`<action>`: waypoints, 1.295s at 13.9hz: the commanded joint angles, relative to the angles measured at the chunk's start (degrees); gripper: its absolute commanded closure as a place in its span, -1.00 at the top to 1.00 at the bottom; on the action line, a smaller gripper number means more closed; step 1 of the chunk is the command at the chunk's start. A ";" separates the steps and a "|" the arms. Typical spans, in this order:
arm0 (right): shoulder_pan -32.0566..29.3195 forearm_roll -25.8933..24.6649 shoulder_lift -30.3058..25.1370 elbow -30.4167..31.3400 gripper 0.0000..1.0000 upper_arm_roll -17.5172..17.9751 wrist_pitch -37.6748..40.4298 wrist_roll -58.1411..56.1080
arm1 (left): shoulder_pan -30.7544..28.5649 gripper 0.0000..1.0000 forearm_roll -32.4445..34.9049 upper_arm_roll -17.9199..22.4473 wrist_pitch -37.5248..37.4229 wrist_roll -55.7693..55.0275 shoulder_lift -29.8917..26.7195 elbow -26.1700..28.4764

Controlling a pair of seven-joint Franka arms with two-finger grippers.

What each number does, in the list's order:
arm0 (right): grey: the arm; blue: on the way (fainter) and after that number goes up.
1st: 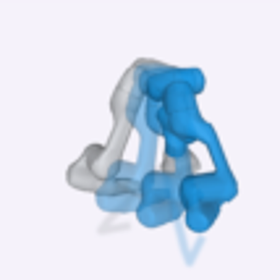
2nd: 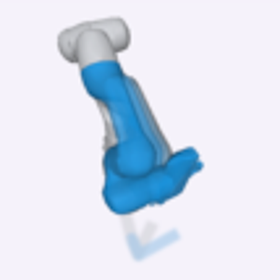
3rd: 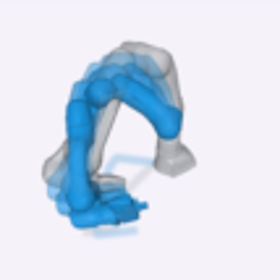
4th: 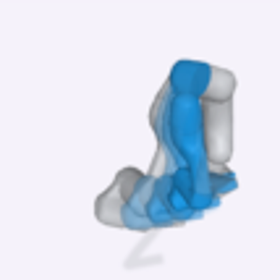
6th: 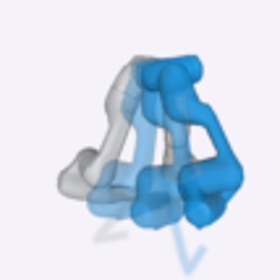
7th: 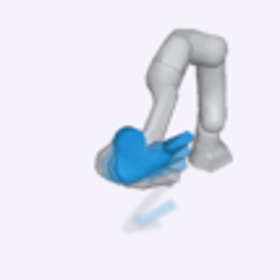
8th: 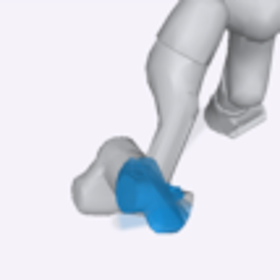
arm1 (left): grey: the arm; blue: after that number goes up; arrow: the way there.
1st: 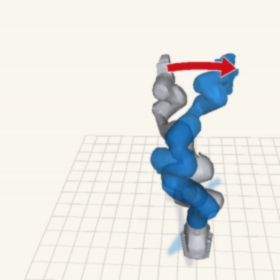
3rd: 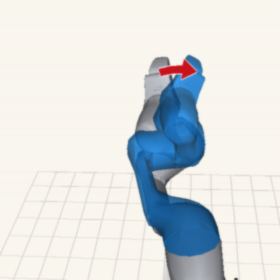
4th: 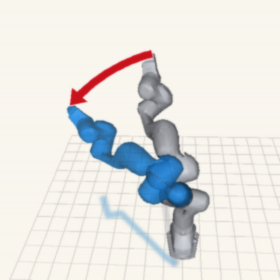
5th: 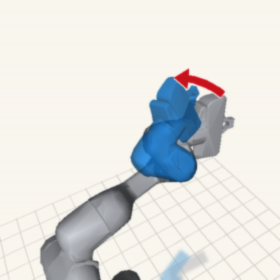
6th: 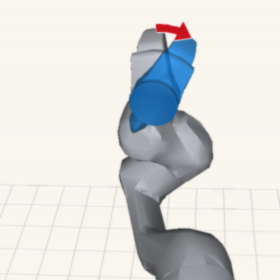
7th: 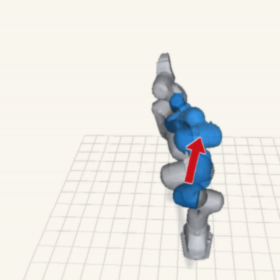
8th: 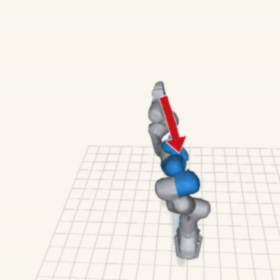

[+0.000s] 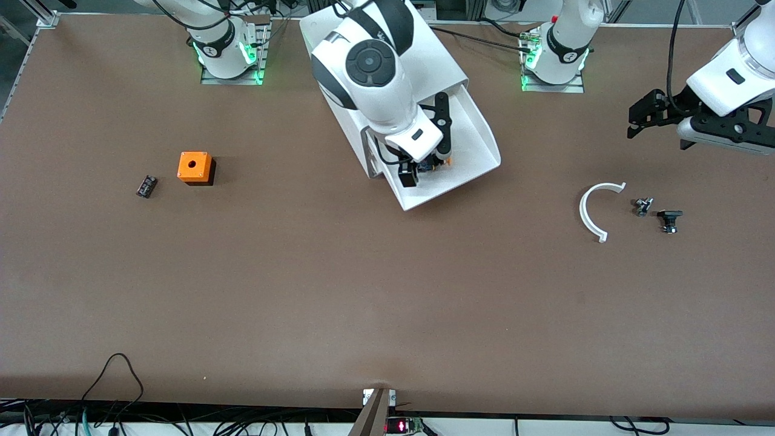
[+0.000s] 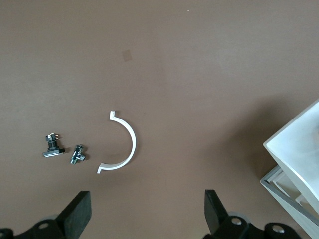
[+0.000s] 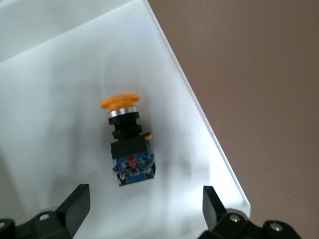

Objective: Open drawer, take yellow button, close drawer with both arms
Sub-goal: 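Grasp the yellow push button in the drawer with the right gripper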

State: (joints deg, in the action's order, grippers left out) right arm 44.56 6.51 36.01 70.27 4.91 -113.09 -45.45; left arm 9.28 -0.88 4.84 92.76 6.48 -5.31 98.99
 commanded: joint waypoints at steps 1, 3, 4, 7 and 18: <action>2.37 -1.06 1.52 -2.15 1.00 -1.66 0.15 -0.43 | -0.67 1.00 1.49 -0.27 -1.44 -1.21 2.41 -2.40; 3.51 -2.02 1.78 -2.06 1.00 -1.92 0.24 -0.43 | -0.67 1.00 1.49 -0.27 -1.44 -1.21 2.50 -2.40; 3.60 -2.55 1.96 -1.98 1.00 -1.93 0.24 -0.43 | -0.67 1.00 1.49 -0.36 -1.53 -1.21 2.58 -2.40; 4.22 -2.65 2.31 -1.89 1.00 -1.93 0.32 -0.52 | -0.67 1.00 1.41 -0.53 -1.97 -1.30 2.58 -2.40; 4.66 -2.73 3.01 -1.80 0.07 -2.72 -0.73 -0.87 | -1.64 1.00 0.88 -0.36 -2.15 -0.42 3.73 -2.75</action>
State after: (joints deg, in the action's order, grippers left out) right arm 48.26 4.28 38.25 70.19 3.15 -113.75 -45.61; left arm 7.88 -0.79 4.79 92.06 5.73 -2.75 98.40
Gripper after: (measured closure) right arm 0.313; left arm 0.000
